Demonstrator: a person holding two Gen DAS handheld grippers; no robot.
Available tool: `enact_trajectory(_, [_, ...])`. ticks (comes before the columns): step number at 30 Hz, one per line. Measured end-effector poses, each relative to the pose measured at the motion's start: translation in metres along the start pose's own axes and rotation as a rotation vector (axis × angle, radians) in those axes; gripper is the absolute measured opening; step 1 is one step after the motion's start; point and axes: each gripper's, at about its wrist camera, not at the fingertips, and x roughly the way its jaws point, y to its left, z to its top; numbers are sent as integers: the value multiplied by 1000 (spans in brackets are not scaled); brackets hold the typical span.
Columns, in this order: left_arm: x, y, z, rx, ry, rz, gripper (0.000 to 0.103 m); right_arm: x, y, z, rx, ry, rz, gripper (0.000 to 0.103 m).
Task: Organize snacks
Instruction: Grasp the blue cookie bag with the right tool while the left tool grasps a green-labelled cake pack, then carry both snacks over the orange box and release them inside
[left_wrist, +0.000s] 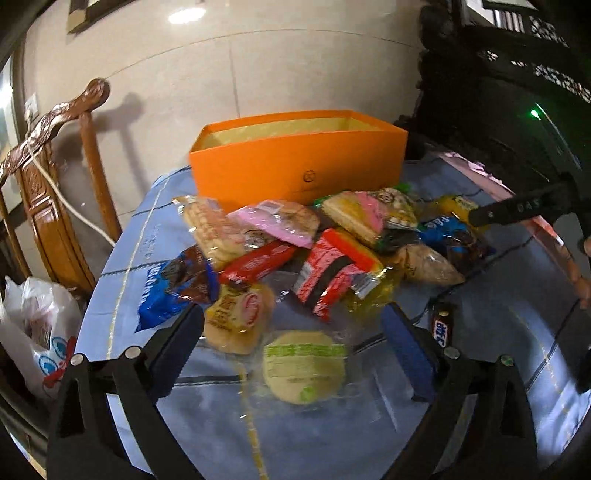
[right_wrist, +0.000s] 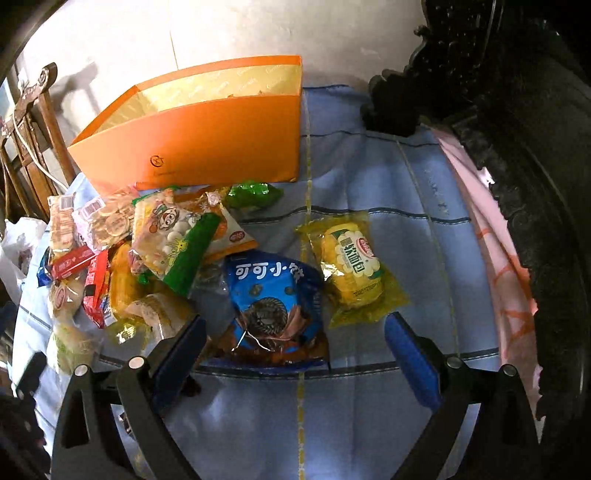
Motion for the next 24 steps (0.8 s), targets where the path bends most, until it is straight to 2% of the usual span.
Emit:
enact_trajectory(5, [21, -15, -6, 36, 27, 18, 94, 23, 5, 9, -9, 28, -14, 97])
enact_trajectory(9, [46, -25, -20, 61, 97, 24, 94, 59, 14, 7, -31, 129, -38, 97])
enact_trajectory(10, [51, -27, -23, 72, 117, 24, 89, 67, 18, 2, -61, 152, -58, 94])
enact_trajectory(11, [55, -29, -28, 87, 138, 28, 75, 71, 21, -1, -81, 163, -63, 80])
enact_trajectory(12, [58, -30, -31, 107, 144, 60, 65, 72, 23, -5, -93, 165, -59, 79])
enact_trajectory(14, [55, -24, -30, 73, 128, 25, 58, 67, 21, -9, -85, 153, -34, 71])
enact_trajectory(17, [50, -20, -32, 70, 113, -2, 56, 59, 18, -12, -85, 140, -29, 67])
enact_trajectory(24, [25, -5, -38, 18, 73, -33, 56, 20, 22, -27, -81, 72, 35, 67])
